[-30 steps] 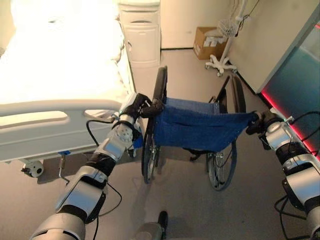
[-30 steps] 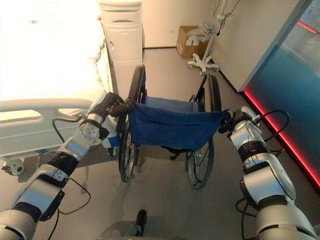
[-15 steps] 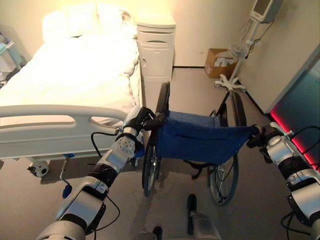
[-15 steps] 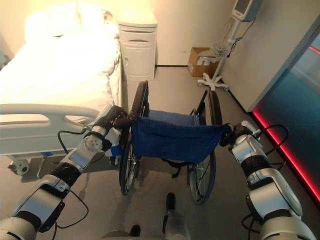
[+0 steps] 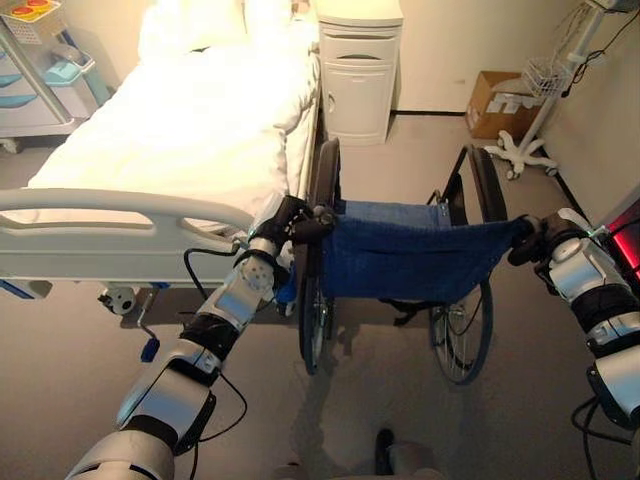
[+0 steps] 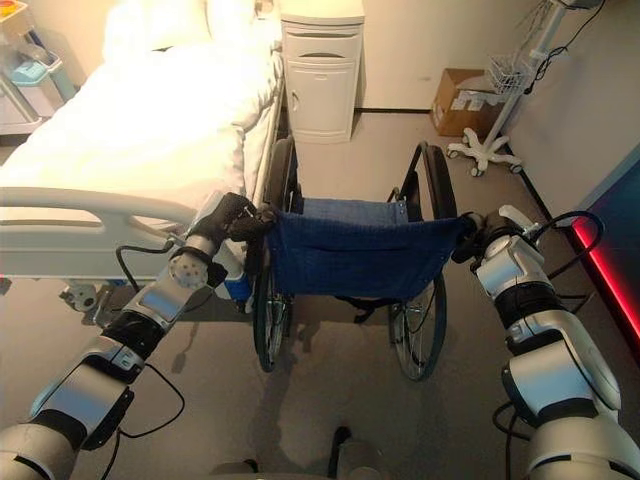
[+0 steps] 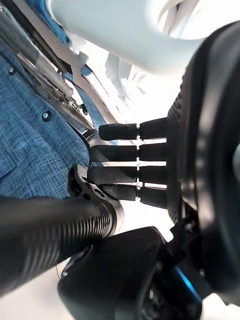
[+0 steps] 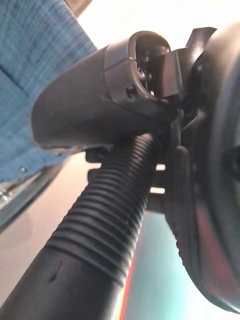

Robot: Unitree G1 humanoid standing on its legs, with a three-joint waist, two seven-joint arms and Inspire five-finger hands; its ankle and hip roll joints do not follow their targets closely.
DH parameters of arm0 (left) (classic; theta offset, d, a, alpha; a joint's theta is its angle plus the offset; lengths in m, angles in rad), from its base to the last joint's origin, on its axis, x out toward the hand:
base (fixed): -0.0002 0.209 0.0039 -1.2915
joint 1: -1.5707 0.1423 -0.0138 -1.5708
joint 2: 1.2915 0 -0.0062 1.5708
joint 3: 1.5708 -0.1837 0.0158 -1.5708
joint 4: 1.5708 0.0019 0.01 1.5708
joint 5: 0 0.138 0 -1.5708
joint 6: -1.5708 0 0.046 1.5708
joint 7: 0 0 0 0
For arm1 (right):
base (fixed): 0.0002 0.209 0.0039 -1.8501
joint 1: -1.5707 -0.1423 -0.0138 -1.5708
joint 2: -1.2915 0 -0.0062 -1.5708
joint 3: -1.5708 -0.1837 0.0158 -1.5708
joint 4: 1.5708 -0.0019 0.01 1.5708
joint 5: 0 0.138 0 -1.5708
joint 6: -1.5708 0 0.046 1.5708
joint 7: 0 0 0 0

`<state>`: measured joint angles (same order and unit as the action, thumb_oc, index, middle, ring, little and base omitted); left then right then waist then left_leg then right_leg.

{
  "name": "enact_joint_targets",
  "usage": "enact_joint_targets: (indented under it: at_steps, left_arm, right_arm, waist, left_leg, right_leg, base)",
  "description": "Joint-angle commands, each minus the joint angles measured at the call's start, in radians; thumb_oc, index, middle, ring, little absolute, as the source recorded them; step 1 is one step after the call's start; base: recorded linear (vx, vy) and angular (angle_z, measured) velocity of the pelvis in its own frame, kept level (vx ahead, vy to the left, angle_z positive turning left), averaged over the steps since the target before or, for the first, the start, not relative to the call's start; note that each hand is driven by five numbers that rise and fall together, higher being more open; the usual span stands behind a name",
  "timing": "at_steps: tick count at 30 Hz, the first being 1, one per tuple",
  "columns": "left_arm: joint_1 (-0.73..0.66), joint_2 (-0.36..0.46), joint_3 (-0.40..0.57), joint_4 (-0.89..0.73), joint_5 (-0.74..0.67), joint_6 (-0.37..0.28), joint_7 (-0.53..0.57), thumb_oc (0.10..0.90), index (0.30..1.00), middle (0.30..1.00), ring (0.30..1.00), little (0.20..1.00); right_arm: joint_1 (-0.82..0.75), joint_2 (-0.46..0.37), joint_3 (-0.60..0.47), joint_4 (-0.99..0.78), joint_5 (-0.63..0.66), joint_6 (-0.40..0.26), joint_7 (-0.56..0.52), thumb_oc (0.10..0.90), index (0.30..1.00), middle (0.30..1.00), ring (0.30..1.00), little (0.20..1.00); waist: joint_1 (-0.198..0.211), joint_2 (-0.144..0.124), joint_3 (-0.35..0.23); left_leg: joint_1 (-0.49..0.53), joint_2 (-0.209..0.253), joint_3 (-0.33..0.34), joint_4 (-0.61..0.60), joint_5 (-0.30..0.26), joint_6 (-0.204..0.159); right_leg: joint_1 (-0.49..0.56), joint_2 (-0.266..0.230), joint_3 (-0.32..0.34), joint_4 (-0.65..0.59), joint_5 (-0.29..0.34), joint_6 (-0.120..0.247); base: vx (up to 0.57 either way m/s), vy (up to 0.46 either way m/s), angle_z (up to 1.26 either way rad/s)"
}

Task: Push the wheelchair next to the bed

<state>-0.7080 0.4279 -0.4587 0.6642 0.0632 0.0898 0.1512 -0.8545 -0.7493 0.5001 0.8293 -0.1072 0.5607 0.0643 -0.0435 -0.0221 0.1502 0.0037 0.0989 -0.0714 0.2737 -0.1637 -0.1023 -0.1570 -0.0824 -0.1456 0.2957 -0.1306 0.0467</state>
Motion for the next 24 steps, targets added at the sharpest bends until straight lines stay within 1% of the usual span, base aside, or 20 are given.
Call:
enact_joint_targets:
  at_steps: [1, 2, 3, 4, 5, 6, 7, 8, 9, 10, 11, 12, 14, 15, 16, 17, 18, 19, 20, 24]
  left_arm:
    - [0.126, -0.022, -0.142, 0.089, 0.053, 0.044, -0.059, 0.400, 0.300, 0.300, 0.300, 0.300]
    - [0.128, -0.024, -0.139, 0.088, 0.062, 0.041, -0.064, 0.400, 0.300, 0.300, 0.300, 0.300]
    - [0.136, -0.022, -0.130, 0.079, 0.077, 0.038, -0.075, 0.400, 0.300, 0.300, 0.300, 0.300]
    - [0.137, -0.021, -0.128, 0.078, 0.077, 0.039, -0.076, 0.400, 0.300, 0.300, 0.300, 0.300]
    - [0.142, -0.015, -0.123, 0.070, 0.064, 0.048, -0.081, 0.400, 0.300, 0.300, 0.300, 0.300]
    - [0.148, -0.010, -0.121, 0.064, 0.053, 0.061, -0.081, 0.400, 0.300, 0.300, 0.300, 0.300]
    - [0.150, -0.008, -0.122, 0.062, 0.050, 0.064, -0.082, 0.400, 0.300, 0.300, 0.300, 0.300]
    - [0.162, 0.007, -0.116, 0.054, 0.046, 0.072, -0.086, 0.400, 0.300, 0.300, 0.300, 0.300]
    - [0.172, 0.018, -0.110, 0.047, 0.042, 0.083, -0.090, 0.400, 0.300, 0.300, 0.300, 0.300]
    - [0.175, 0.022, -0.107, 0.042, 0.042, 0.086, -0.094, 0.400, 0.300, 0.300, 0.300, 0.300]
    - [0.177, 0.029, -0.102, 0.039, 0.030, 0.096, -0.090, 0.400, 0.300, 0.300, 0.300, 0.300]
    - [0.181, 0.032, -0.093, 0.038, 0.021, 0.108, -0.091, 0.400, 0.300, 0.300, 0.300, 0.300]
    - [0.184, 0.041, -0.078, 0.055, 0.019, 0.119, -0.101, 0.400, 0.300, 0.300, 0.300, 0.300]
    - [0.187, 0.048, -0.075, 0.062, 0.028, 0.121, -0.110, 0.400, 0.300, 0.300, 0.300, 0.300]
    - [0.194, 0.062, -0.072, 0.059, 0.033, 0.125, -0.116, 0.400, 0.300, 0.300, 0.300, 0.300]
    - [0.201, 0.071, -0.071, 0.060, 0.030, 0.127, -0.114, 0.400, 0.300, 0.300, 0.300, 0.300]
    - [0.200, 0.076, -0.071, 0.068, 0.033, 0.126, -0.113, 0.400, 0.300, 0.300, 0.300, 0.300]
    - [0.200, 0.074, -0.070, 0.071, 0.037, 0.125, -0.112, 0.400, 0.300, 0.300, 0.300, 0.300]
    - [0.201, 0.065, -0.074, 0.083, 0.035, 0.118, -0.098, 0.400, 0.300, 0.300, 0.300, 0.300]
    - [0.198, 0.036, -0.079, 0.119, 0.013, 0.088, -0.071, 0.400, 0.300, 0.300, 0.300, 0.300]
  right_arm:
    - [0.097, 0.150, 0.072, -0.053, 0.063, -0.055, 0.078, 0.400, 0.300, 0.300, 0.300, 0.300]
    - [0.104, 0.154, 0.069, -0.053, 0.066, -0.047, 0.068, 0.400, 0.300, 0.300, 0.300, 0.300]
    - [0.113, 0.172, 0.066, -0.048, 0.070, -0.026, 0.042, 0.400, 0.300, 0.300, 0.300, 0.300]
    - [0.113, 0.176, 0.065, -0.047, 0.070, -0.022, 0.039, 0.400, 0.300, 0.300, 0.300, 0.300]
    - [0.111, 0.186, 0.064, -0.048, 0.063, 0.000, 0.040, 0.400, 0.300, 0.300, 0.300, 0.300]
    - [0.109, 0.190, 0.065, -0.054, 0.051, 0.012, 0.051, 0.400, 0.300, 0.300, 0.300, 0.300]
    - [0.110, 0.191, 0.065, -0.056, 0.048, 0.014, 0.054, 0.400, 0.300, 0.300, 0.300, 0.300]
    - [0.105, 0.191, 0.073, -0.062, 0.039, 0.017, 0.071, 0.400, 0.300, 0.300, 0.300, 0.300]
    - [0.098, 0.185, 0.079, -0.068, 0.021, 0.018, 0.093, 0.400, 0.300, 0.300, 0.300, 0.300]
    - [0.095, 0.181, 0.079, -0.070, 0.014, 0.017, 0.102, 0.400, 0.300, 0.300, 0.300, 0.300]
    - [0.090, 0.172, 0.077, -0.071, 0.001, 0.005, 0.124, 0.400, 0.300, 0.300, 0.300, 0.300]
    - [0.091, 0.169, 0.074, -0.069, -0.013, -0.011, 0.136, 0.400, 0.300, 0.300, 0.300, 0.300]
    - [0.104, 0.174, 0.061, -0.063, -0.047, -0.045, 0.165, 0.400, 0.300, 0.300, 0.300, 0.300]
    - [0.113, 0.174, 0.060, -0.065, -0.049, -0.061, 0.177, 0.400, 0.300, 0.300, 0.300, 0.300]
    - [0.119, 0.176, 0.066, -0.071, -0.043, -0.082, 0.173, 0.400, 0.300, 0.300, 0.300, 0.300]
    - [0.124, 0.178, 0.069, -0.064, -0.040, -0.114, 0.165, 0.400, 0.300, 0.300, 0.300, 0.300]
    - [0.119, 0.180, 0.073, -0.059, -0.034, -0.147, 0.155, 0.400, 0.300, 0.300, 0.300, 0.300]
    - [0.117, 0.181, 0.076, -0.055, -0.032, -0.158, 0.148, 0.400, 0.300, 0.300, 0.300, 0.300]
    - [0.112, 0.185, 0.077, -0.042, -0.039, -0.193, 0.133, 0.400, 0.300, 0.300, 0.300, 0.300]
    - [0.077, 0.198, 0.097, 0.021, -0.033, -0.266, 0.095, 0.400, 0.300, 0.300, 0.300, 0.300]
  waist:
    - [-0.032, -0.019, 0.048]
    - [-0.018, -0.021, 0.057]
    - [0.028, -0.021, 0.091]
    - [0.034, -0.021, 0.092]
    - [0.065, -0.007, 0.106]
    - [0.089, 0.010, 0.111]
    - [0.097, 0.012, 0.116]
    - [0.134, 0.030, 0.115]
    - [0.155, 0.034, 0.110]
    - [0.160, 0.035, 0.107]
    - [0.162, 0.038, 0.098]
    - [0.157, 0.035, 0.085]
    - [0.158, 0.018, 0.063]
    - [0.164, 0.004, 0.053]
    - [0.170, -0.012, 0.043]
    - [0.176, -0.022, 0.032]
    - [0.186, -0.031, 0.017]
    - [0.188, -0.035, 0.012]
    - [0.188, -0.040, 0.003]
    - [0.197, -0.041, -0.011]
  left_leg:
    - [0.056, 0.048, 0.041, 0.171, 0.323, 0.022]
    - [0.004, 0.033, 0.044, 0.172, 0.319, 0.033]
    - [-0.107, -0.042, 0.043, 0.135, 0.270, 0.063]
    - [-0.121, -0.053, 0.043, 0.122, 0.269, 0.065]
    - [-0.193, -0.092, 0.054, 0.058, 0.288, 0.059]
    - [-0.254, -0.118, 0.055, -0.002, 0.321, 0.050]
    - [-0.258, -0.125, 0.058, -0.021, 0.327, 0.048]
    - [-0.317, -0.152, 0.040, -0.122, 0.386, 0.036]
    - [-0.328, -0.167, 0.035, -0.184, 0.399, 0.036]
    - [-0.326, -0.170, 0.034, -0.199, 0.398, 0.037]
    - [-0.310, -0.169, 0.047, -0.186, 0.377, 0.043]
    - [-0.286, -0.169, 0.060, -0.156, 0.329, 0.061]
    - [-0.261, -0.173, 0.074, -0.130, 0.270, 0.081]
    - [-0.247, -0.174, 0.079, -0.118, 0.237, 0.096]
    - [-0.220, -0.170, 0.092, -0.123, 0.216, 0.109]
    - [-0.199, -0.171, 0.091, -0.138, 0.209, 0.116]
    - [-0.187, -0.173, 0.094, -0.151, 0.205, 0.123]
    - [-0.188, -0.174, 0.097, -0.152, 0.203, 0.126]
    - [-0.184, -0.179, 0.095, -0.156, 0.197, 0.137]
    - [-0.176, -0.188, 0.081, -0.144, 0.178, 0.150]
  right_leg:
    - [0.035, -0.022, 0.049, -0.119, 0.143, -0.021]
    - [0.066, -0.014, 0.056, -0.124, 0.133, -0.025]
    - [0.140, 0.018, 0.082, -0.135, 0.110, -0.024]
    - [0.148, 0.023, 0.084, -0.138, 0.109, -0.024]
    - [0.205, 0.058, 0.096, -0.150, 0.090, -0.029]
    - [0.249, 0.094, 0.117, -0.156, 0.075, -0.036]
    - [0.265, 0.099, 0.125, -0.155, 0.067, -0.037]
    - [0.325, 0.140, 0.179, -0.162, 0.047, -0.044]
    - [0.359, 0.155, 0.212, -0.159, 0.025, -0.046]
    - [0.370, 0.159, 0.221, -0.156, 0.017, -0.046]
    - [0.371, 0.159, 0.217, -0.139, -0.003, -0.043]
    - [0.361, 0.147, 0.212, -0.120, -0.006, -0.034]
    - [0.371, 0.114, 0.191, -0.113, 0.004, -0.005]
    - [0.371, 0.088, 0.170, -0.110, 0.024, 0.014]
    - [0.369, 0.060, 0.139, -0.105, 0.054, 0.037]
    - [0.363, 0.037, 0.118, -0.097, 0.088, 0.059]
    - [0.365, 0.018, 0.109, -0.101, 0.105, 0.074]
    - [0.362, 0.010, 0.105, -0.101, 0.116, 0.080]
    - [0.341, -0.009, 0.098, -0.088, 0.152, 0.097]
    - [0.320, -0.039, 0.095, -0.048, 0.211, 0.105]
  base:
    - [0.33, -0.100, 0.16]
    - [0.47, -0.052, 0.01]
    - [0.46, -0.038, 0.04]
    - [0.60, 0.014, -0.04]
    - [0.53, 0.078, -0.18]
    - [0.55, 0.091, -0.25]
    - [0.61, 0.146, -0.52]
    - [0.62, 0.178, -0.71]
    - [0.64, 0.210, -0.83]
    - [0.48, 0.228, -1.05]
    - [0.38, 0.235, -1.36]
    - [0.40, 0.253, -1.45]
    - [0.37, 0.193, -0.99]
    - [0.45, 0.187, -0.63]
    - [0.45, 0.182, -0.47]
    - [0.42, 0.161, -0.41]
    - [0.29, 0.118, -0.40]
    - [0.27, 0.126, -0.36]
    - [0.21, 0.115, -0.39]
    - [0.23, 0.136, -0.34]
